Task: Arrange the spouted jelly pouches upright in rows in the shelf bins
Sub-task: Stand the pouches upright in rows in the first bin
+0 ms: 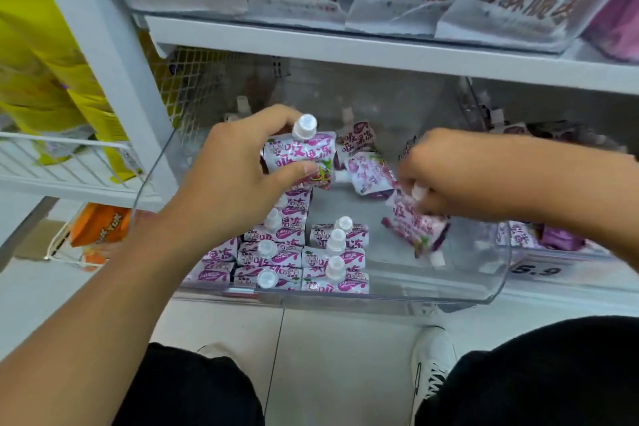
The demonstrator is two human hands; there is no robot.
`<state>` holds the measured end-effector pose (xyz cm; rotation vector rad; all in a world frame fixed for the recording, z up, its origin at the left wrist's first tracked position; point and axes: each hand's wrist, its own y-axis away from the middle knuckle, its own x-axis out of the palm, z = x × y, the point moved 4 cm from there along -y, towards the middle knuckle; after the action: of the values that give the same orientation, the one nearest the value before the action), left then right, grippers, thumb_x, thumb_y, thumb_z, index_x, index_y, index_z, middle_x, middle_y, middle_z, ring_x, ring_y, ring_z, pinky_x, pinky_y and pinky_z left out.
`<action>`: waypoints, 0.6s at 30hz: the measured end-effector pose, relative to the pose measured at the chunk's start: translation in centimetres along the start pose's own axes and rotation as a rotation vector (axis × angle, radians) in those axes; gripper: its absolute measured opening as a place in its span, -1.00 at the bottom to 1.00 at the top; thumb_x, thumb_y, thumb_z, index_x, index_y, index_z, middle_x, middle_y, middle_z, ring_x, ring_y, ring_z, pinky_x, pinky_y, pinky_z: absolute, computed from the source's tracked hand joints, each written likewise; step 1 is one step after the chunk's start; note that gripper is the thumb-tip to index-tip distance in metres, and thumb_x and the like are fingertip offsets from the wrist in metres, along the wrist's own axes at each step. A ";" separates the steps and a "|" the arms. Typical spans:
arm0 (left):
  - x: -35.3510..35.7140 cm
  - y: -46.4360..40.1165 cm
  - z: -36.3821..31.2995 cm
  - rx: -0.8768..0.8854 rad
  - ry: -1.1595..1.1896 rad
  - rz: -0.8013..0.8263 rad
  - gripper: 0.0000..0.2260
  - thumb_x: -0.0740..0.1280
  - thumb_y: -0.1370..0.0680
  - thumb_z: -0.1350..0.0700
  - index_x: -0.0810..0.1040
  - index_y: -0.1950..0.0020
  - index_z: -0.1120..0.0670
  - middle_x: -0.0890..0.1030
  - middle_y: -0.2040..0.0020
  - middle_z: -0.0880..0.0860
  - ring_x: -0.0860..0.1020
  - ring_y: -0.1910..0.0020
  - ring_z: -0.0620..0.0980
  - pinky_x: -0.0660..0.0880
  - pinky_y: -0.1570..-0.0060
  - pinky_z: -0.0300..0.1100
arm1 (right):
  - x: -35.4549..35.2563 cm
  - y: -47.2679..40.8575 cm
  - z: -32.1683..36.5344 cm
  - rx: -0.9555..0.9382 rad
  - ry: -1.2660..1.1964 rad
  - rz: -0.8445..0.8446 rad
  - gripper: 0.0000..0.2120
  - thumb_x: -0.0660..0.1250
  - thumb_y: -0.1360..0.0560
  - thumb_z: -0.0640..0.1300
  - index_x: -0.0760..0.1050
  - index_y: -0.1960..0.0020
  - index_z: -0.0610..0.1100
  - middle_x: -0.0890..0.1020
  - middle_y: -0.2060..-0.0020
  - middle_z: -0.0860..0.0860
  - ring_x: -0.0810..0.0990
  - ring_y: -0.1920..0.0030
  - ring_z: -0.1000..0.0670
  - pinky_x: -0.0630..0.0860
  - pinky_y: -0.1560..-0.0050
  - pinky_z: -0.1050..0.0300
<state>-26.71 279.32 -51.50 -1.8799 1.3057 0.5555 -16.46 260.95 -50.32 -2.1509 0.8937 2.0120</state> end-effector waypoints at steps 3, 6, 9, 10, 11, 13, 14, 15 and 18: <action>1.8 -0.6 -0.6 0.006 0.029 0.116 -0.75 0.46 -0.48 -0.01 0.53 -0.12 -0.06 0.61 -0.01 -0.17 0.56 -0.01 -0.18 0.48 -0.02 -0.18 | 1.0 1.6 1.9 0.034 -0.140 0.109 -0.78 0.44 -0.44 0.04 0.55 0.11 -0.11 0.57 0.26 0.01 0.58 0.23 -0.01 0.58 0.17 -0.02; 3.7 -0.9 -0.7 0.003 -0.011 0.255 -0.77 0.49 -0.47 0.04 0.50 -0.05 -0.09 0.58 0.09 -0.16 0.53 0.11 -0.28 0.47 0.13 -0.23 | 0.4 1.5 3.2 -0.005 -0.126 0.104 -0.74 0.46 -0.43 0.04 0.43 0.23 -0.05 0.48 0.26 0.02 0.52 0.26 -0.01 0.51 0.31 0.05; 4.7 -0.8 -0.3 -0.024 -0.107 0.320 -0.77 0.48 -0.48 0.08 0.49 -0.04 -0.07 0.49 0.22 -0.19 0.45 0.27 -0.41 0.29 0.32 -0.38 | 0.4 1.6 3.2 0.006 -0.139 0.109 -0.58 0.45 -0.45 0.09 0.28 0.35 -0.06 0.42 0.33 0.03 0.43 0.36 0.03 0.34 0.44 0.15; 4.7 -0.8 -0.2 -0.026 -0.129 0.328 -0.78 0.48 -0.48 0.06 0.49 -0.03 -0.08 0.49 0.24 -0.19 0.45 0.28 -0.38 0.32 0.30 -0.32 | 0.8 1.4 3.0 0.010 -0.150 0.130 -0.59 0.45 -0.43 0.12 0.34 0.35 -0.09 0.48 0.34 0.00 0.49 0.34 0.01 0.40 0.42 0.12; 4.7 -0.8 0.0 -0.030 -0.128 0.348 -0.80 0.47 -0.48 0.05 0.49 -0.01 -0.08 0.53 0.22 -0.17 0.48 0.25 -0.32 0.40 0.25 -0.22 | 1.1 1.4 2.8 0.021 -0.171 0.158 -0.59 0.46 -0.42 0.16 0.41 0.33 -0.12 0.54 0.35 -0.03 0.54 0.32 -0.02 0.48 0.37 0.08; 4.7 -1.1 0.5 -0.056 -0.058 0.433 -0.88 0.46 -0.49 0.04 0.55 0.05 -0.08 0.61 0.15 -0.16 0.56 0.15 -0.23 0.54 0.09 -0.10 | 1.2 1.7 1.9 0.025 -0.185 0.228 -0.56 0.42 -0.42 0.21 0.54 0.29 -0.18 0.61 0.36 -0.05 0.58 0.31 -0.02 0.50 0.33 0.12; 4.8 -1.2 0.8 -0.070 -0.048 0.495 -0.93 0.45 -0.51 0.05 0.58 0.08 -0.08 0.64 0.13 -0.15 0.59 0.11 -0.20 0.56 0.03 -0.08 | 0.9 1.5 1.3 0.027 -0.198 0.236 -0.53 0.38 -0.44 0.24 0.57 0.28 -0.20 0.61 0.38 -0.05 0.57 0.34 0.00 0.47 0.35 0.15; 5.0 -1.2 1.2 -0.074 -0.070 0.548 -0.97 0.43 -0.52 0.04 0.61 0.10 -0.08 0.66 0.13 -0.14 0.61 0.10 -0.17 0.57 0.00 -0.06 | 0.4 1.1 0.6 0.033 -0.211 0.210 -0.50 0.33 -0.47 0.25 0.56 0.29 -0.20 0.60 0.42 -0.03 0.54 0.39 0.01 0.45 0.36 0.16; 5.3 -1.2 1.5 -0.059 -0.127 0.587 -0.93 0.37 -0.56 0.05 0.62 0.12 -0.06 0.67 0.14 -0.12 0.61 0.10 -0.12 0.56 0.01 -0.02 | -0.8 -2.8 -0.8 -0.005 -0.132 0.019 -0.70 0.33 -0.54 0.09 0.57 0.15 -0.15 0.61 0.30 -0.02 0.52 0.30 0.01 0.48 0.20 0.09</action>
<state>-23.45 277.63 -55.76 -1.4594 1.7714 1.0017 -14.44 263.21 -50.35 -1.9917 0.8950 2.1378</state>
